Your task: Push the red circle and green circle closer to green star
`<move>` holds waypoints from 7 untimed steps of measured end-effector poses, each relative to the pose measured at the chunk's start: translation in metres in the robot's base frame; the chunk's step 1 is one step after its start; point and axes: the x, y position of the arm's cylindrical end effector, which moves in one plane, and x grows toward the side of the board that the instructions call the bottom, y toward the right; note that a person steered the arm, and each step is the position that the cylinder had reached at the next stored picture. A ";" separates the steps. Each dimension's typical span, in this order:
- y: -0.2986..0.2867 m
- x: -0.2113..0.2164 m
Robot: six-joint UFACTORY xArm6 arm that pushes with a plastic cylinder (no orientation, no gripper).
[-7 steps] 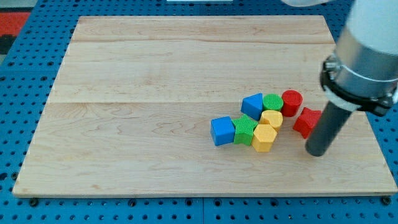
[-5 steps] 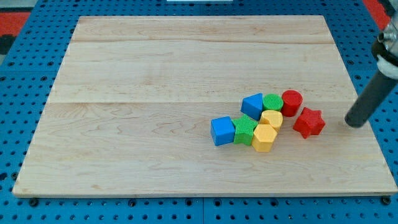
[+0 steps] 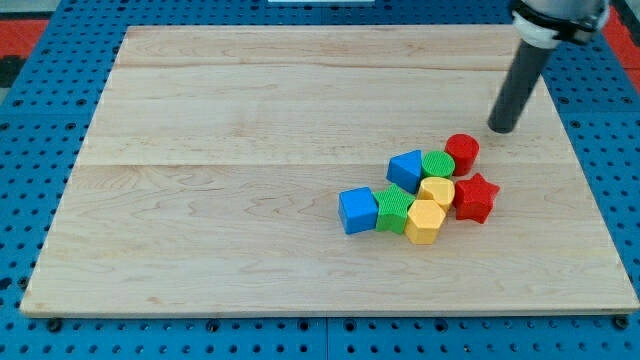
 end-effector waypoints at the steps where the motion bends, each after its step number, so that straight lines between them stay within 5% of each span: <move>1: -0.002 0.019; 5: -0.048 0.062; 7: 0.028 0.038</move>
